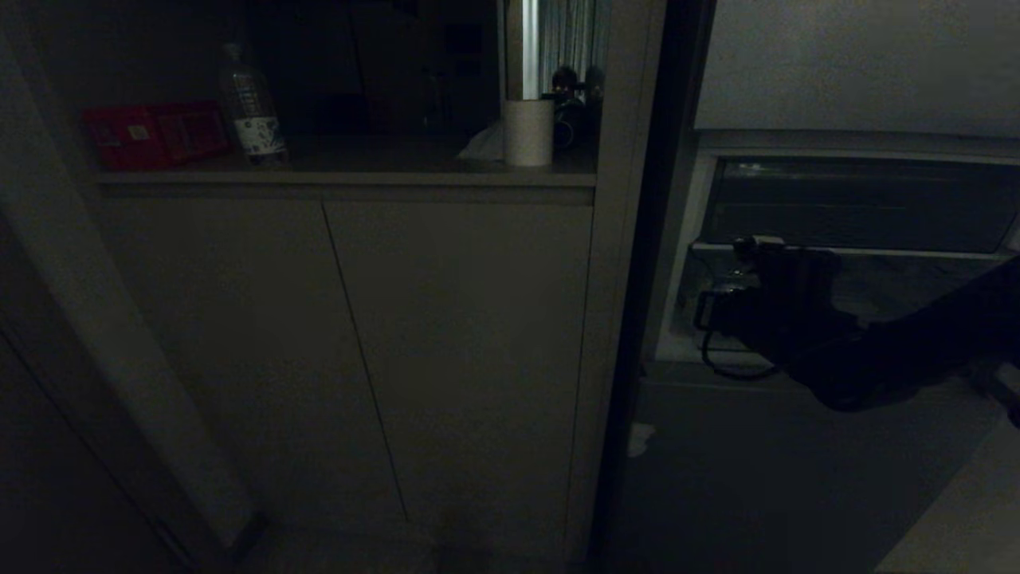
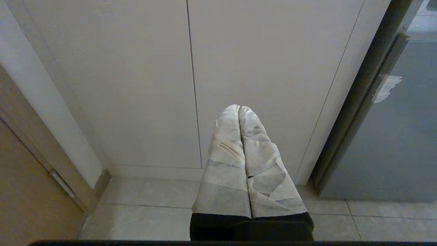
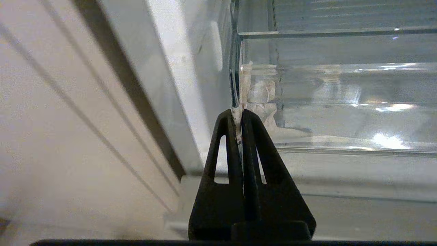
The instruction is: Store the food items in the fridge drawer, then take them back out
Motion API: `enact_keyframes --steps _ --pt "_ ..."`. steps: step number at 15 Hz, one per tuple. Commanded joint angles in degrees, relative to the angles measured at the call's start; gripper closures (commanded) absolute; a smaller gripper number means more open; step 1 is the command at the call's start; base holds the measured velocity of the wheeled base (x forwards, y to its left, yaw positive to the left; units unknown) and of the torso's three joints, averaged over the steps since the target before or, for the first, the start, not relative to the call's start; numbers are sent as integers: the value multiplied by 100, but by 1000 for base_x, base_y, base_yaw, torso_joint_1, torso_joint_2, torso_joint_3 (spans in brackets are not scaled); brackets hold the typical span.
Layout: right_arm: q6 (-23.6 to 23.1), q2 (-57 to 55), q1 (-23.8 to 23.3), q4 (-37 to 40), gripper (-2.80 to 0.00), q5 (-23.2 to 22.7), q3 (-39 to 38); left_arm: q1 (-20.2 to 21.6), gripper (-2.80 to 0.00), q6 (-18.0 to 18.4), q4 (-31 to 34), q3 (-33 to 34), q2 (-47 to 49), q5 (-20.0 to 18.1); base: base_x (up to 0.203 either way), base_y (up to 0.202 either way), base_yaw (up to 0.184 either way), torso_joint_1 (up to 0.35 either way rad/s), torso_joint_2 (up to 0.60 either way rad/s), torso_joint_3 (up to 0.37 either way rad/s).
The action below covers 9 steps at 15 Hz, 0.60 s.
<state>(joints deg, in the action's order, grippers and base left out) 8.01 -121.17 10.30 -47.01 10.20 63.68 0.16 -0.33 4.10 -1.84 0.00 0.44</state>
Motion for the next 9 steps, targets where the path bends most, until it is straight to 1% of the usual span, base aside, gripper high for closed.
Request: enact_keyframes --steps 1,2,6,9 --pt "-3 313 -7 -667 0 -75 -675 2 0 -2 3 0 9 0 0 0 0 0 0 0" --pt "-7 326 -27 -1095 0 -220 -954 2 0 -2 3 0 9 0 0 0 0 0 0 0" --pt "-21 331 -208 -2093 0 -954 -1785 2 0 -2 3 0 9 0 0 0 0 0 0 0" --pt "-52 447 -245 -2302 0 -1020 -2123 2 0 -2 3 0 9 0 0 0 0 0 0 0"
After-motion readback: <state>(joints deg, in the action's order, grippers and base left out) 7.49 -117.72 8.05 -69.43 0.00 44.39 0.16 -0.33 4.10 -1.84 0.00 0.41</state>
